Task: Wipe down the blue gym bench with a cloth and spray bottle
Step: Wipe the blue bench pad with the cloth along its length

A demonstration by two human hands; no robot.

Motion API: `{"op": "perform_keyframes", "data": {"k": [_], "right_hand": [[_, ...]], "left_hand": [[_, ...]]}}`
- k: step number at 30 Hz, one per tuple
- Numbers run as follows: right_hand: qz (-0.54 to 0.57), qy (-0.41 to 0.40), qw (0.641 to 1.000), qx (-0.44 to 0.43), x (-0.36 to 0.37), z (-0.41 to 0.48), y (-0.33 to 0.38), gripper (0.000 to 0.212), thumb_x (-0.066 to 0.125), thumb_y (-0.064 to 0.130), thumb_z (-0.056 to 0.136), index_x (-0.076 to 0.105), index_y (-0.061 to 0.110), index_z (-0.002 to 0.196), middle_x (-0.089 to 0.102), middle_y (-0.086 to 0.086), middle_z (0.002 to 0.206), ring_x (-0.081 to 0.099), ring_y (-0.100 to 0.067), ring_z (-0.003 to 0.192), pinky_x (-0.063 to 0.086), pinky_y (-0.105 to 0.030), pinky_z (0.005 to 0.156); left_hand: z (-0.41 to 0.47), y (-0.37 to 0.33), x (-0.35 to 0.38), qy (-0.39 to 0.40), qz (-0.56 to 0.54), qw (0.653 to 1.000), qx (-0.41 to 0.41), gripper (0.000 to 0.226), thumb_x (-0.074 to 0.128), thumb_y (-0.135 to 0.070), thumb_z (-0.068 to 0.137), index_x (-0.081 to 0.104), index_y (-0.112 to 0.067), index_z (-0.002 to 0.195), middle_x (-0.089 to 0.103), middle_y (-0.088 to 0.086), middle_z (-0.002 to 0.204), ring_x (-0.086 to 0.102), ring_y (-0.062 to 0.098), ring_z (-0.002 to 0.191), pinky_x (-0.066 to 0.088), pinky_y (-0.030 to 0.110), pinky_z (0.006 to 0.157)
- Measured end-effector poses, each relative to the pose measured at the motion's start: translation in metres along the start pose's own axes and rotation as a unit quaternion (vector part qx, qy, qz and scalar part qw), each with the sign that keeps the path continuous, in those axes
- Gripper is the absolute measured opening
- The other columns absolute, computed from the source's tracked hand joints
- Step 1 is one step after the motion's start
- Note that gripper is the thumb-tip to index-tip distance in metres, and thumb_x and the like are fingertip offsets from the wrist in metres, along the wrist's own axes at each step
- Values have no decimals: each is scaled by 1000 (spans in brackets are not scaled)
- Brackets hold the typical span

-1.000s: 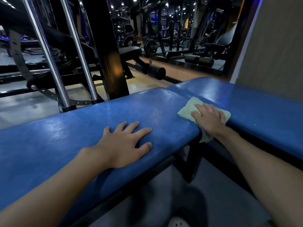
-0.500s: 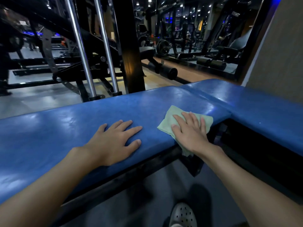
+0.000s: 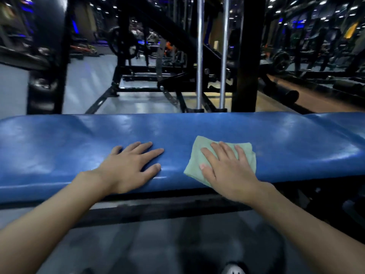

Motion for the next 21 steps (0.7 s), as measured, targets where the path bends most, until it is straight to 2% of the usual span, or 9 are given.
{"op": "perform_keyframes", "data": {"k": [3,8,13,18,21], "right_hand": [[-2,9,996,-94,-3,18,68,88,-16,59,76,11,32,155,8,-3,165,1,-23,151,-1,-52,119],[1,6,980,-197,0,47,169,88,-16,60,76,9,31,155,8,-5,165,0,-25,151,1,-53,119],[17,28,965,-262,2,69,254,66,3,58,96,7,28,155,2,-6,165,-5,-26,151,-1,-55,118],[-7,12,945,-328,2,81,341,91,-18,60,74,7,25,154,5,-8,164,1,-28,151,3,-56,118],[-21,5,937,-348,0,88,386,89,-16,61,77,5,25,155,5,-8,164,1,-28,151,5,-57,117]], "left_hand": [[-30,40,-1,0,-2,999,-48,83,-5,-76,74,12,-53,152,11,-16,165,8,8,151,13,39,119],[-84,116,-4,-9,20,993,-116,80,-8,-72,79,12,-50,153,11,-16,165,6,5,151,11,35,118],[-130,182,-14,-12,-4,989,-150,77,-3,-67,84,22,-45,154,19,-16,163,13,3,149,14,32,120],[-172,259,-21,-8,32,976,-215,79,-4,-66,81,25,-45,152,22,-15,162,15,6,149,20,41,117],[-213,299,-15,-19,17,967,-255,78,2,-68,81,22,-44,153,20,-16,162,13,5,148,21,40,118]]}}
Point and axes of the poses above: each hand's wrist, its own z-axis towards the middle knuckle, its own x-axis out of the palm, y = z × x, the point moved 5 cm from there along z, towards the middle knuckle
